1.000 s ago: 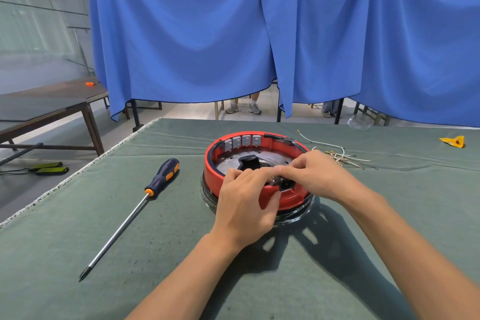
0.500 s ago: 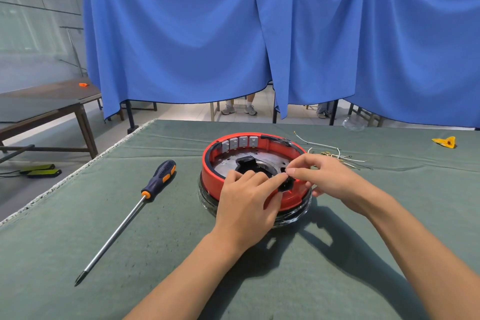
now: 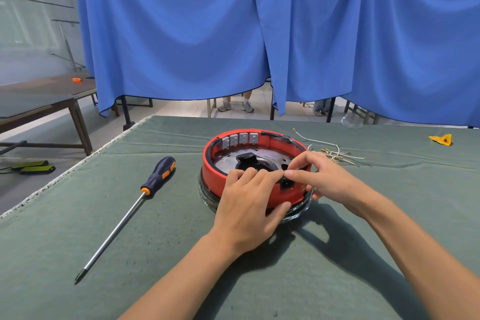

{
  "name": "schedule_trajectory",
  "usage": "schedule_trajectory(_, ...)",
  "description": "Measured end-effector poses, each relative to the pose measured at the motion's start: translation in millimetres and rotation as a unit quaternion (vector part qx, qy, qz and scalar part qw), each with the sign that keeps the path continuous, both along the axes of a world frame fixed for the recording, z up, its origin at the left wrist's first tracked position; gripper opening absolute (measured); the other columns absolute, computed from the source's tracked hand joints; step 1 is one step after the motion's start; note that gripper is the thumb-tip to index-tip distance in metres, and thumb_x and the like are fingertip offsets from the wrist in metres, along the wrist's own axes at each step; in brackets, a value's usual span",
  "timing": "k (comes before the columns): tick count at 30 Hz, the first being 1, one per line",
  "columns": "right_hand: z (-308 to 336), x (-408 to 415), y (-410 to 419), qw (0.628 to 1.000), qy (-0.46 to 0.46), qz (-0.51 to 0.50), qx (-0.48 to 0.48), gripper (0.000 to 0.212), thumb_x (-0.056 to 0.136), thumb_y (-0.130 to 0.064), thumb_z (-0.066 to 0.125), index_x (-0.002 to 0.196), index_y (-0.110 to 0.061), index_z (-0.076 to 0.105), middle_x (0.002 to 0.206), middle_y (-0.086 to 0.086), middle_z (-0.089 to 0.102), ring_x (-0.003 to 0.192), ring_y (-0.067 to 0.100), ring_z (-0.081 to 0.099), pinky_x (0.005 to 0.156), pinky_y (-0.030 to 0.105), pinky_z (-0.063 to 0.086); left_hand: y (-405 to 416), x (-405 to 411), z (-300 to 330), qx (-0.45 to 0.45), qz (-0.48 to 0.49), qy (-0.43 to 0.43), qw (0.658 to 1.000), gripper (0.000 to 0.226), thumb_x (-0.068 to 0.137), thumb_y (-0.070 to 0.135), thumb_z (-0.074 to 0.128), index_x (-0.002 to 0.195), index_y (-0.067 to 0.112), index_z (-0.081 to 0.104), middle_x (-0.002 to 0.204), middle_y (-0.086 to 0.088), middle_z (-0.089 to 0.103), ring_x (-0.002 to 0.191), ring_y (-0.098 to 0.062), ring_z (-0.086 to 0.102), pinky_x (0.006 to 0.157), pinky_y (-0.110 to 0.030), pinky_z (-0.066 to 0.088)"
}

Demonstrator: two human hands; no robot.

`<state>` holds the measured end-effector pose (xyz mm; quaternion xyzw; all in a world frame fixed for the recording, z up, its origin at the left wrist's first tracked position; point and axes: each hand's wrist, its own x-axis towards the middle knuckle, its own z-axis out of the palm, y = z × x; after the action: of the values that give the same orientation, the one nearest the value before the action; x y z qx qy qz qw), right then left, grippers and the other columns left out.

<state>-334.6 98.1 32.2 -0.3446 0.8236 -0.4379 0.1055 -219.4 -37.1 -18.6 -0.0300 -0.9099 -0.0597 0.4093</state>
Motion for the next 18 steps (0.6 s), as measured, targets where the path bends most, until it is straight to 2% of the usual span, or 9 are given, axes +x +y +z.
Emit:
schedule_trajectory(4,0.5,1.1,0.4,1.000,-0.018,0.001,0.005,0.013,0.088,-0.032,0.065,0.095,-0.023,0.061,0.112,0.005,0.048,0.072,0.014,0.055,0.053,0.023,0.045,-1.8,-0.5,-3.4,-0.026,0.014,-0.007,1.000,0.051,0.077,0.048,0.060,0.119,0.020,0.059,0.099,0.007,0.062,0.086,-0.019,0.055,0.082,-0.032,0.034)
schedule_trajectory(8,1.5,4.7,-1.4,0.999,-0.042,0.033,-0.001,0.011,0.092,-0.026,0.061,0.096,-0.019,0.067,0.094,-0.001,0.048,0.069,0.016,0.052,0.052,0.026,0.049,-3.9,-3.6,-3.5,-0.041,0.024,0.004,0.999,0.048,0.076,0.046,0.066,0.116,0.019,0.060,0.095,0.005,0.063,0.084,-0.022,0.056,0.079,-0.033,0.034)
schedule_trajectory(11,3.0,8.0,-1.8,0.996,-0.069,0.052,-0.003,0.011,0.094,-0.023,0.057,0.093,-0.017,0.067,0.089,0.002,0.047,0.070,0.017,0.048,0.052,0.027,0.047,-5.1,-3.6,-4.0,-0.047,0.022,0.002,0.999,0.048,0.077,0.045,0.067,0.116,0.018,0.062,0.093,0.003,0.063,0.083,-0.023,0.057,0.078,-0.034,0.035)
schedule_trajectory(15,3.4,11.8,-2.3,0.997,-0.052,0.049,-0.001,0.009,0.094,-0.019,0.057,0.089,-0.019,0.065,0.089,0.002,0.047,0.072,0.018,0.047,0.055,0.027,0.048,-3.7,-2.8,-2.6,-0.046,0.025,-0.009,0.999,0.044,0.078,0.042,0.069,0.111,0.014,0.065,0.091,-0.001,0.065,0.080,-0.027,0.059,0.079,-0.038,0.036)
schedule_trajectory(18,1.9,11.1,-3.0,0.997,-0.061,0.051,0.004,0.006,0.094,-0.019,0.057,0.094,-0.018,0.063,0.082,0.003,0.047,0.071,0.019,0.046,0.057,0.028,0.048,-3.2,-0.7,-1.9,-0.039,0.024,-0.023,0.999,0.042,0.080,0.042,0.066,0.110,0.013,0.065,0.094,-0.002,0.066,0.083,-0.027,0.059,0.082,-0.040,0.037)
